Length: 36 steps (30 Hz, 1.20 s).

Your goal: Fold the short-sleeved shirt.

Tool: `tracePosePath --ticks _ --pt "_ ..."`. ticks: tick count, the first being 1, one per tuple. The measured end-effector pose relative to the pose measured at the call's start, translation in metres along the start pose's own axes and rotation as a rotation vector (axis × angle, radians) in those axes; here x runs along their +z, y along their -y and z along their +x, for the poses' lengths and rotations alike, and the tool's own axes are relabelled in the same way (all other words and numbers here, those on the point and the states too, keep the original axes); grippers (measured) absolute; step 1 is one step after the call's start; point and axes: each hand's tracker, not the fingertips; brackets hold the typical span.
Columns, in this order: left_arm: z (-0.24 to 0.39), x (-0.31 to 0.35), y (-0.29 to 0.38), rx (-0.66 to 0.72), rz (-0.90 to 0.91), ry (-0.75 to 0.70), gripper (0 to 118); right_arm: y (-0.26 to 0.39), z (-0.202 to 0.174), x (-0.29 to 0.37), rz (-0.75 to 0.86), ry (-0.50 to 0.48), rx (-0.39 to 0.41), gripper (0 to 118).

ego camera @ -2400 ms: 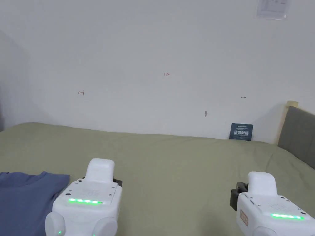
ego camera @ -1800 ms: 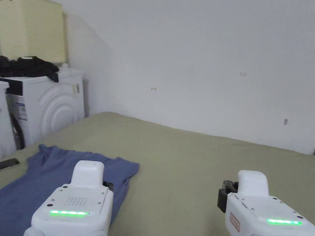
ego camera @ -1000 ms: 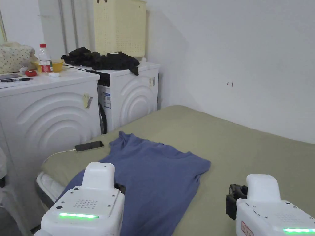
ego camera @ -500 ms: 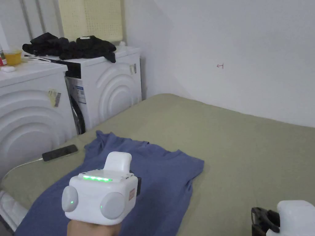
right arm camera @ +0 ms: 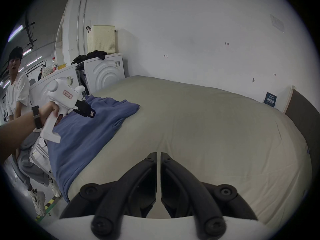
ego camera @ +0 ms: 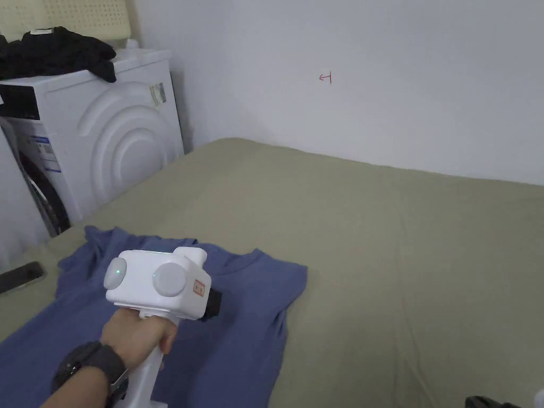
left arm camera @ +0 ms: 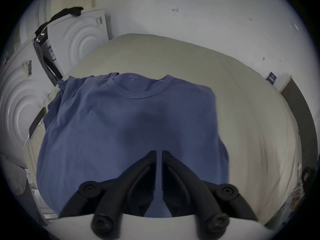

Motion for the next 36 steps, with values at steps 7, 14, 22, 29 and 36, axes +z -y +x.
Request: tracePosePath --ticks 7,14,22,29,36 --pt "0.019 -0.026 -0.014 0.107 -0.061 0.15 116 0.005 0.007 0.0 -0.009 -0.059 -0.037 8" --pt "0.036 -0.064 -0.01 0.174 -0.152 0.046 116 0.011 0.002 0.007 -0.01 -0.097 -0.016 8" --pt "0.035 -0.023 -0.005 0.251 -0.07 -0.012 8 0.023 0.003 0.02 -0.017 -0.1 -0.047 8" --pt "0.034 -0.003 -0.003 0.332 0.029 0.085 2 0.024 0.014 0.039 0.001 -0.094 -0.074 8" --pt "0.098 0.009 -0.032 0.197 0.056 0.204 2 0.022 0.052 0.066 0.061 -0.042 -0.171 8"
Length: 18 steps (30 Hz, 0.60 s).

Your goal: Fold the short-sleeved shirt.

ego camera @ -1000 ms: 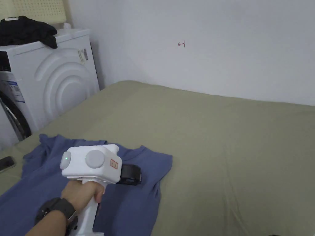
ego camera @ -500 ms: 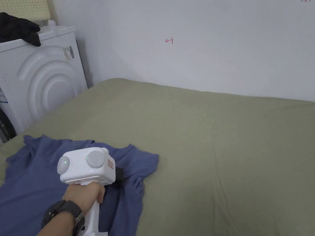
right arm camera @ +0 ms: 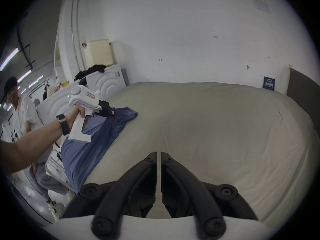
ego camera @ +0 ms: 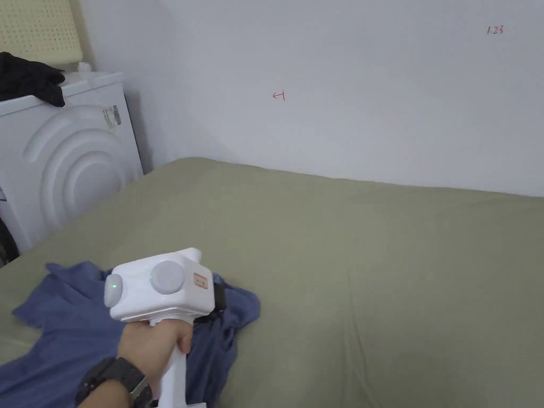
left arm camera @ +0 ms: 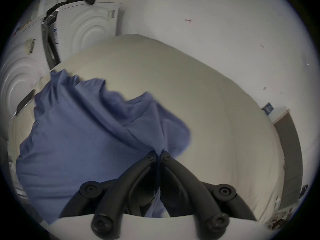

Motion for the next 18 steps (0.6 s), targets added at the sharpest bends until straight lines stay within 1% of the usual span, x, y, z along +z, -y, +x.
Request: tracePosePath --ticks 1,3,5,7,10,13,15,18 --pt "0.018 -0.004 -0.001 -0.019 -0.002 0.016 2 -0.002 0.006 0.005 0.012 0.02 -0.007 8" --pt "0.067 -0.012 0.0 -0.103 -0.009 0.054 2 -0.006 0.02 0.018 0.03 0.046 -0.021 8" --pt "0.117 -0.024 -0.001 -0.124 -0.007 0.124 2 -0.011 0.037 0.033 0.055 0.079 -0.045 8" --pt "0.178 -0.036 0.004 -0.167 -0.038 0.164 2 -0.017 0.054 0.05 0.083 0.114 -0.058 8" --pt "0.278 -0.057 0.015 -0.261 -0.062 0.27 2 -0.024 0.084 0.08 0.123 0.182 -0.072 8" --pt "0.386 -0.073 0.04 -0.393 -0.093 0.339 2 -0.028 0.116 0.114 0.155 0.273 -0.098 8" --pt "0.46 -0.075 0.067 -0.464 -0.121 0.428 2 -0.027 0.138 0.14 0.168 0.324 -0.13 8" --pt "0.552 -0.073 0.113 -0.553 -0.175 0.559 2 -0.023 0.164 0.172 0.176 0.424 -0.139 8"
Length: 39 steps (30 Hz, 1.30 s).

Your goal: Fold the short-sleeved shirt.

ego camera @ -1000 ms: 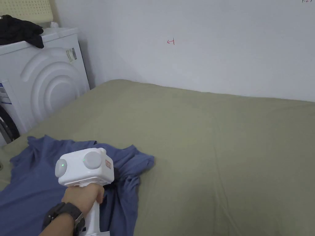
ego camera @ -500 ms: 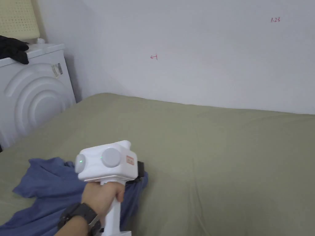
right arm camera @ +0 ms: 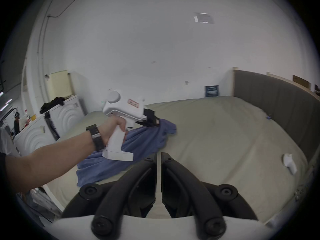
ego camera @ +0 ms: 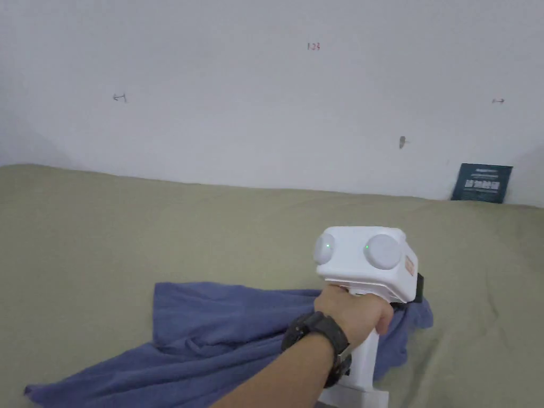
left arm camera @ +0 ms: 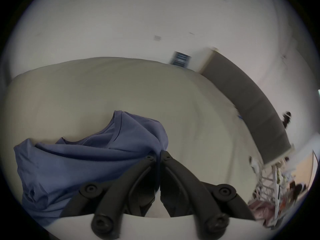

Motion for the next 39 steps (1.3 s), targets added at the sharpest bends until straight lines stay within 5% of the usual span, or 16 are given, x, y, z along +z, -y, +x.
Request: tracePosePath --ticks 5,10,12,13,14,17,22,27,28,30,35,39 --pt "0.115 -0.071 0.029 -0.126 -0.162 0.146 2 0.003 0.041 0.021 -0.015 0.111 0.005 8" --pt "0.143 -0.087 0.066 -0.179 -0.232 0.117 3 0.009 0.055 0.029 -0.012 0.12 -0.031 8" --pt "0.133 -0.075 0.067 -0.162 -0.224 0.107 21 0.008 0.052 0.032 -0.002 0.118 -0.03 8" --pt "0.125 -0.067 0.062 -0.141 -0.216 0.1 56 0.007 0.05 0.034 0.007 0.108 -0.032 8" --pt "0.117 -0.053 0.058 -0.113 -0.214 0.096 75 0.005 0.046 0.035 0.015 0.097 -0.037 9" --pt "0.09 0.008 0.049 -0.082 -0.109 0.115 90 0.001 0.036 0.039 0.03 0.058 -0.032 10" --pt "0.038 0.175 0.085 -0.205 0.231 -0.139 90 0.004 0.022 0.038 0.049 0.033 0.038 21" --pt "-0.024 0.346 0.193 -0.039 0.491 -0.428 84 0.01 0.001 0.039 0.063 0.007 0.017 8" --pt "-0.031 0.37 0.218 0.001 0.535 -0.489 63 0.011 -0.005 0.04 0.065 0.006 0.027 7" --pt "-0.045 0.408 0.266 0.039 0.601 -0.659 0 0.015 -0.019 0.045 0.072 -0.008 0.04 7" --pt "-0.063 0.459 0.355 0.153 0.611 -0.878 0 0.036 -0.044 0.06 0.06 -0.019 0.083 6" --pt "-0.068 0.455 0.374 0.171 0.525 -0.838 0 0.043 -0.05 0.065 0.028 -0.037 0.068 6"
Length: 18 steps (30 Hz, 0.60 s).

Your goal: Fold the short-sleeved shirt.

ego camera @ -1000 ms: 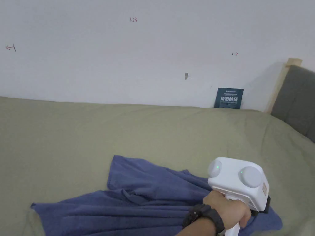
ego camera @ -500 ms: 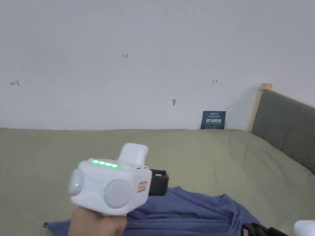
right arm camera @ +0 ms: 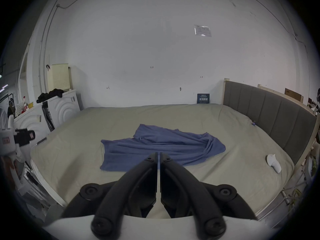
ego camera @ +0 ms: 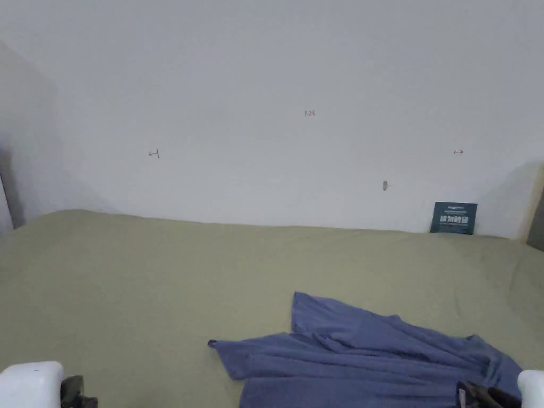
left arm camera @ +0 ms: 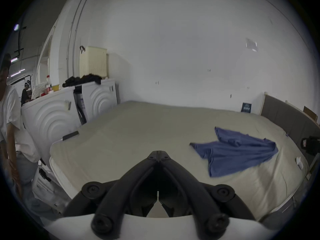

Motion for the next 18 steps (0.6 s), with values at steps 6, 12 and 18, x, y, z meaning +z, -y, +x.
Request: tracePosePath --ticks 6,12,18 --pt "0.043 -0.051 -0.009 0.013 -0.087 0.174 0 -0.015 0.0 -0.007 0.029 -0.008 0.014 6" --pt "0.096 -0.176 -0.035 0.032 -0.305 0.287 0 -0.026 0.03 -0.049 -0.002 0.014 0.034 6" --pt "0.156 -0.292 -0.038 -0.087 -0.5 0.179 69 -0.027 0.085 -0.099 -0.079 0.084 0.011 6"
